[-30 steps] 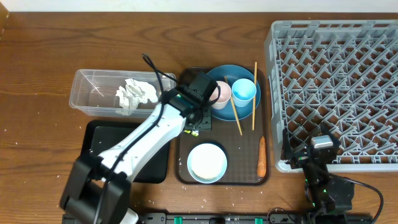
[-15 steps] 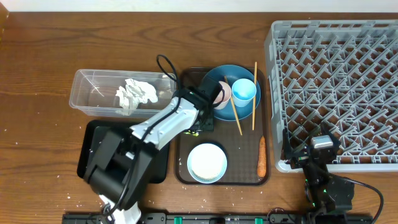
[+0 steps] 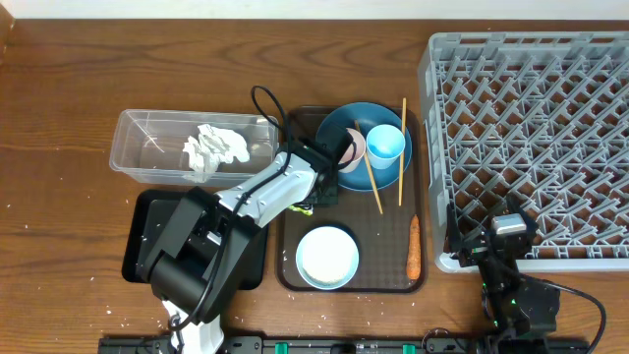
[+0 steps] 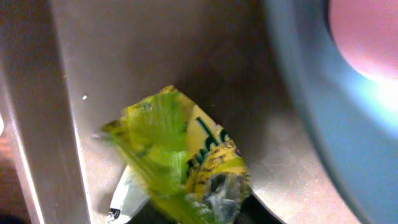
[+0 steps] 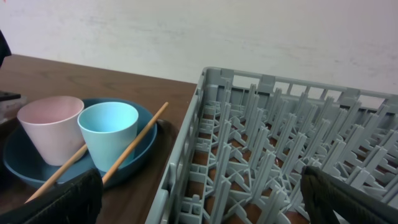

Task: Sort waste into correct bins and load items into the dishwasher rack
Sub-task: 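Move the left gripper to the yellow wrapper and grasp it, then carry the wrapper to the clear bin and release it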

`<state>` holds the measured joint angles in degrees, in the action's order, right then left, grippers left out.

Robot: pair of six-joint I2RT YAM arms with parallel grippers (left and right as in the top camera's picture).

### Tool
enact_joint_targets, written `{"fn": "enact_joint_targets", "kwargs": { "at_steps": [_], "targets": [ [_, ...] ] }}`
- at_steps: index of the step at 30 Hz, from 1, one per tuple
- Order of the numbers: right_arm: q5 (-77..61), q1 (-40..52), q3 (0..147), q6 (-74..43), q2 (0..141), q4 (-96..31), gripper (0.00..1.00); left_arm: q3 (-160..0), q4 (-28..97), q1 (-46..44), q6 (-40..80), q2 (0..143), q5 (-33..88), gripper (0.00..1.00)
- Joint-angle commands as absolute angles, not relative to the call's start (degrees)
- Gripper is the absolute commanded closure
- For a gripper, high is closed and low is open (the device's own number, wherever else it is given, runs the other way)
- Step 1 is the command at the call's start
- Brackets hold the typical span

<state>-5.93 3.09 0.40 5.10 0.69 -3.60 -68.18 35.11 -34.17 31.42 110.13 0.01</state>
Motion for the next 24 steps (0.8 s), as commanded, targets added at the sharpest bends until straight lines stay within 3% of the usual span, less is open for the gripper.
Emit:
{"fn": "enact_joint_targets", "kwargs": {
  "at_steps": [1, 12, 22, 24],
  "targets": [
    [-6.0, 3.4, 0.3, 5.4, 0.4, -3.8, 0.01, -67.6, 35.7, -34.0, 31.4, 110.2, 0.3, 0.88],
    [-6.0, 3.4, 0.3, 5.4, 0.4, -3.8, 0.01, -67.6, 37.6, -33.9, 27.5, 97.5, -2.8, 0.93],
    [-6.0, 3.4, 0.3, 5.4, 0.4, -3.8, 0.01, -67.6, 38.1, -32.4, 27.5, 86.3, -32.3, 0.93],
    [-6.0, 3.4, 0.3, 5.4, 0.4, -3.8, 0.01, -67.6, 37.8, -31.5, 27.5, 86.3, -32.9, 0.93]
  ]
}}
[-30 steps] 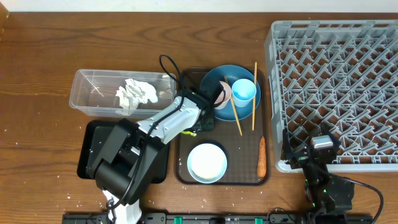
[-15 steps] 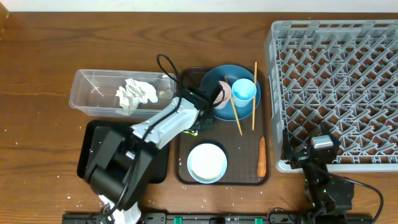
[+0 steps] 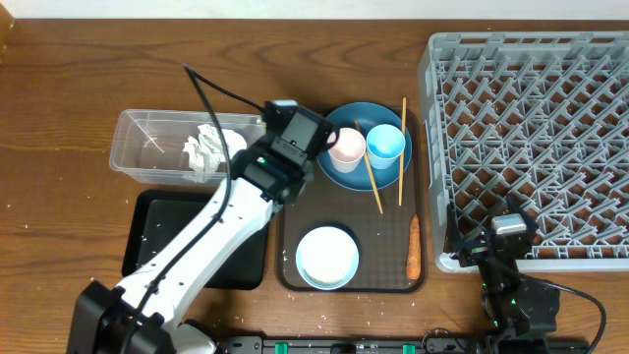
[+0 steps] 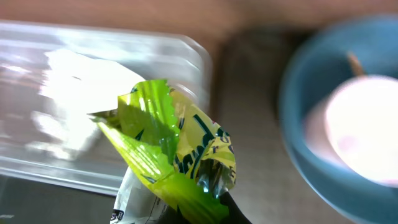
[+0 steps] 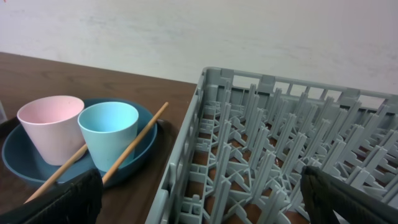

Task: Sort waste into correct bins and load items into the dishwasher rack
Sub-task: 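Carry the wrapper to the clear bin and release it, then grasp the rim of the light-blue rice bowl with the left gripper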

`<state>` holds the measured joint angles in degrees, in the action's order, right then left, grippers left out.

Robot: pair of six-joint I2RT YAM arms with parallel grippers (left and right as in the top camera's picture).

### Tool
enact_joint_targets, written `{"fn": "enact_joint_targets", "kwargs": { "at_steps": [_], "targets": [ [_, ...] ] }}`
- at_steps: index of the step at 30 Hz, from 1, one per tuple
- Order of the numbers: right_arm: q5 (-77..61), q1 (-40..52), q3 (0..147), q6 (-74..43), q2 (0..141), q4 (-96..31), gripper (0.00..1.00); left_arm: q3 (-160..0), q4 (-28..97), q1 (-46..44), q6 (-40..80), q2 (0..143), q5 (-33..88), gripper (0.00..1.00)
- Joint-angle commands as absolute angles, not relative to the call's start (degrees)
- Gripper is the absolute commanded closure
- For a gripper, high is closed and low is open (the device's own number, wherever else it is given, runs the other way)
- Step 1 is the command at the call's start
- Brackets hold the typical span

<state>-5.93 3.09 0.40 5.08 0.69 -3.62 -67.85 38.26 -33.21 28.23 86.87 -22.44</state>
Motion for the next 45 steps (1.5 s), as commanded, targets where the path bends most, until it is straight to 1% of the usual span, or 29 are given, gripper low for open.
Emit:
{"fn": "enact_joint_targets", "kwargs": {
  "at_steps": [1, 12, 20, 21, 23, 24, 26, 27, 31, 34, 38, 41, 45],
  "targets": [
    [-6.0, 3.4, 0.3, 5.4, 0.4, -3.8, 0.01, -67.6, 37.6, -30.8, 27.5, 86.5, -32.8, 0.93],
    [-6.0, 3.4, 0.3, 5.4, 0.4, -3.8, 0.01, -67.6, 37.0, -23.7, 28.4, 90.1, -31.8, 0.92],
    [-6.0, 3.4, 0.3, 5.4, 0.4, -3.8, 0.01, -67.6, 35.2, -22.7, 28.4, 95.6, -30.0, 0.91],
    [-6.0, 3.4, 0.3, 5.4, 0.4, -3.8, 0.01, -67.6, 35.0, -22.7, 28.4, 96.3, -30.0, 0.90],
    [-6.0, 3.4, 0.3, 5.4, 0.4, -3.8, 0.01, -67.6, 34.6, -22.7, 28.4, 97.3, -30.0, 0.84],
    [-6.0, 3.4, 0.3, 5.4, 0.4, -3.8, 0.01, -67.6, 34.5, -22.7, 28.3, 97.7, -30.0, 0.84],
    [-6.0, 3.4, 0.3, 5.4, 0.4, -3.8, 0.01, -67.6, 34.5, -22.7, 28.3, 98.1, -30.0, 0.67],
    [-6.0, 3.4, 0.3, 5.4, 0.4, -3.8, 0.01, -67.6, 34.3, -22.7, 28.3, 98.1, -30.0, 0.63],
    [-6.0, 3.4, 0.3, 5.4, 0.4, -3.8, 0.01, -67.6, 33.9, -22.7, 28.2, 97.8, -30.0, 0.53],
    [-6.0, 3.4, 0.3, 5.4, 0.4, -3.8, 0.01, -67.6, 34.2, -22.9, 28.1, 96.6, -29.7, 0.51],
    [-6.0, 3.4, 0.3, 5.4, 0.4, -3.8, 0.01, -68.1, 36.1, -24.0, 26.0, 92.4, -24.0, 0.51],
    [-6.0, 3.4, 0.3, 5.4, 0.4, -3.8, 0.01, -68.2, 38.1, -25.5, 26.0, 87.7, -18.2, 0.51],
    [-6.0, 3.4, 0.3, 5.4, 0.4, -3.8, 0.01, -68.2, 41.1, -27.9, 26.0, 81.3, -4.8, 0.51]
  ]
}}
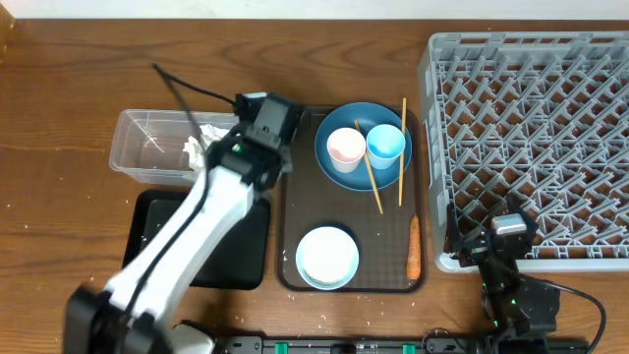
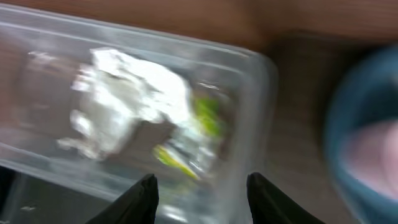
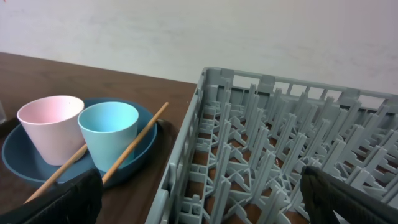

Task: Sort waste into correct bins and load items into the dishwasher rack
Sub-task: 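Grasp the rim of the light-blue rice bowl with the left gripper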

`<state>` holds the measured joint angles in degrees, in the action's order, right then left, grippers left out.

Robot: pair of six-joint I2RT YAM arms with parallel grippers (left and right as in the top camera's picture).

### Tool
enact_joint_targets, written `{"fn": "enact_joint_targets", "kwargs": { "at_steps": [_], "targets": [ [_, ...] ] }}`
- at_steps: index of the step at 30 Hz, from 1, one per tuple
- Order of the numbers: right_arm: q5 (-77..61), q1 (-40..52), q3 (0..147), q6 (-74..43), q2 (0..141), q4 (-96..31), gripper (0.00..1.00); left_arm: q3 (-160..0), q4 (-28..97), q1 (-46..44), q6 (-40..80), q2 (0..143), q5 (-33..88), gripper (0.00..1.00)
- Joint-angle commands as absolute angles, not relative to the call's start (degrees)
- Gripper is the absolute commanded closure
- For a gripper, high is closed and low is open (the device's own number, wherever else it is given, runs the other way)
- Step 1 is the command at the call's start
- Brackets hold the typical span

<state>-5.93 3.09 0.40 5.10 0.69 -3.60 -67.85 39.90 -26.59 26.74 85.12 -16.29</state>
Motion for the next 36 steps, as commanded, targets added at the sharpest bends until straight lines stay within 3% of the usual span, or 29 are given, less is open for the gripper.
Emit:
{"fn": "enact_joint_targets", "kwargs": {
  "at_steps": [1, 6, 21, 36],
  "targets": [
    [-6.0, 3.4, 0.3, 5.4, 0.4, -3.8, 0.01, -68.2, 42.0, -28.6, 26.0, 80.0, -0.6, 0.51],
    [-6.0, 3.4, 0.3, 5.4, 0.4, -3.8, 0.01, -68.1, 46.7, -32.8, 28.7, 77.8, 9.8, 0.53],
    [-6.0, 3.4, 0.3, 5.4, 0.4, -3.8, 0.01, -67.7, 49.0, -55.6, 36.4, 89.5, 6.8, 0.59],
    [-6.0, 3.4, 0.3, 5.4, 0.4, -3.8, 0.01, -67.7, 49.0, -61.8, 38.5, 100.7, 4.1, 0.60]
  ]
}}
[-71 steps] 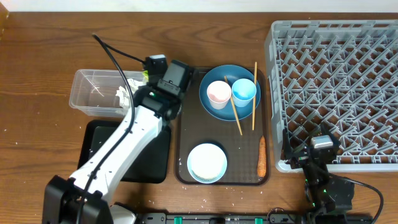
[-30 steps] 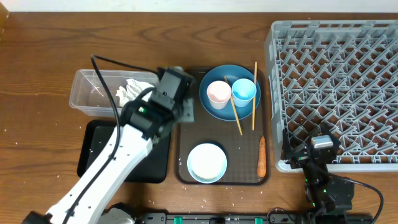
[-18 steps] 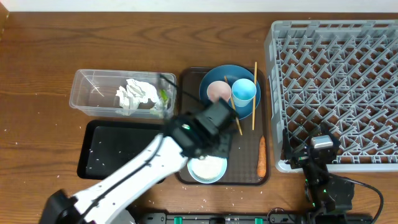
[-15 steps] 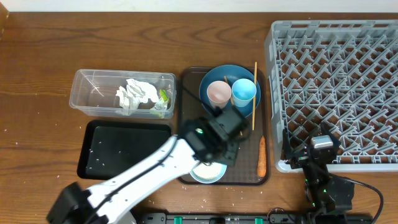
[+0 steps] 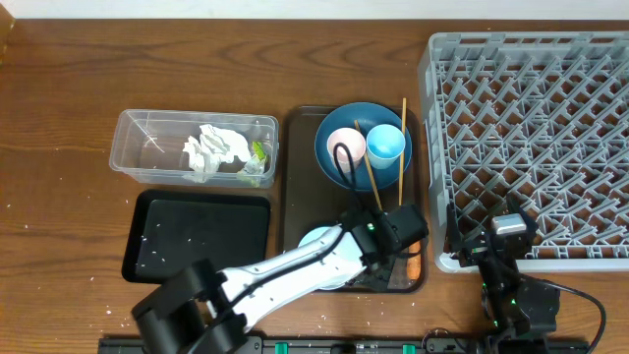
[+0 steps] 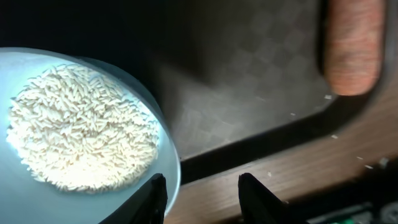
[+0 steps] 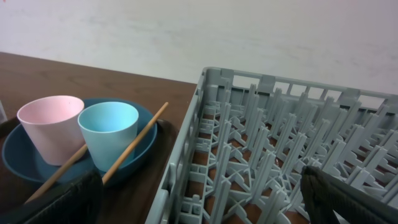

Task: Sort waste into correct bins and load items into the dishwasher rack
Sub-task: 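Grasp the rim of the light-blue rice bowl with the left gripper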

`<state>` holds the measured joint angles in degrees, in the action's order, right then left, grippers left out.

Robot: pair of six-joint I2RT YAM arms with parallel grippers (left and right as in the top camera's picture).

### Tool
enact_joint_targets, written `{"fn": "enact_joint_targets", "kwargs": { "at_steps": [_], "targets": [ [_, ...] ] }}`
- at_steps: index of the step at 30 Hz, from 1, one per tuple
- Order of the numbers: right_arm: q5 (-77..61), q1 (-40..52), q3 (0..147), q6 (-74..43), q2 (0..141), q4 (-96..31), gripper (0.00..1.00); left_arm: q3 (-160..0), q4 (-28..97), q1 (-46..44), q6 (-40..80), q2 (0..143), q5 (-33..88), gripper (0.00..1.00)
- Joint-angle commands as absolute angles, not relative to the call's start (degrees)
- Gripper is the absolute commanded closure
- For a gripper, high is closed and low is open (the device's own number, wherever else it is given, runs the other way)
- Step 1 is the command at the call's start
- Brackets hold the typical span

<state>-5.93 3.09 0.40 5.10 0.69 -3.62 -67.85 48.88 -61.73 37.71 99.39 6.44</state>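
A green wrapper (image 5: 258, 154) lies in the clear bin (image 5: 147, 126) beside white crumpled paper (image 5: 211, 149). My left gripper (image 6: 205, 198) is open and empty, low over the front of the brown tray (image 5: 291, 187). A bowl of rice (image 6: 81, 118) is on its left and an orange carrot (image 6: 351, 50) ahead on its right. In the overhead view the left arm (image 5: 388, 234) covers most of the bowl and the carrot. On the blue plate (image 5: 339, 175) stand a pink cup (image 7: 50, 127) and a blue cup (image 7: 109, 134), with chopsticks (image 5: 401, 147). My right gripper (image 7: 205, 205) is open by the grey rack (image 7: 280, 149).
A black bin (image 5: 197, 236) sits at the front left, under the clear bin. The dishwasher rack (image 5: 531, 128) fills the right side. The right arm (image 5: 506, 241) rests at the rack's front left corner.
My left gripper was open above the clear bin with the green wrapper inside. Now it is low over the tray's front, between the rice bowl and the carrot. The right arm has not moved.
My left gripper was shut on the green wrapper on the tray beside the blue plate. Then it held the wrapper near the clear bin. Then it was open over the bin with the wrapper inside. Now it is open at the tray's front.
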Motion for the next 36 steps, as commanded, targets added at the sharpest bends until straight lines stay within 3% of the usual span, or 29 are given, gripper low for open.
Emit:
{"fn": "enact_joint_targets", "kwargs": {
  "at_steps": [1, 22, 24, 29, 32, 36],
  "targets": [
    [-6.0, 3.4, 0.3, 5.4, 0.4, -3.8, 0.01, -67.7, 49.0, -61.8, 38.5, 101.1, 3.3, 0.60],
    [-6.0, 3.4, 0.3, 5.4, 0.4, -3.8, 0.01, -65.1, 45.9, -61.8, 38.5, 103.1, -1.2, 0.65],
    [-6.0, 3.4, 0.3, 5.4, 0.4, -3.8, 0.01, -65.0, 46.0, -61.8, 38.5, 103.1, -1.8, 0.75],
    [-6.0, 3.4, 0.3, 5.4, 0.4, -3.8, 0.01, -65.0, 46.0, -61.8, 38.5, 103.1, -2.4, 0.81],
    [-6.0, 3.4, 0.3, 5.4, 0.4, -3.8, 0.01, -65.0, 46.1, -61.8, 38.5, 103.1, -2.4, 0.93],
    [-6.0, 3.4, 0.3, 5.4, 0.4, -3.8, 0.01, -65.1, 46.7, -61.8, 38.4, 103.0, -2.4, 0.94]
  ]
}}
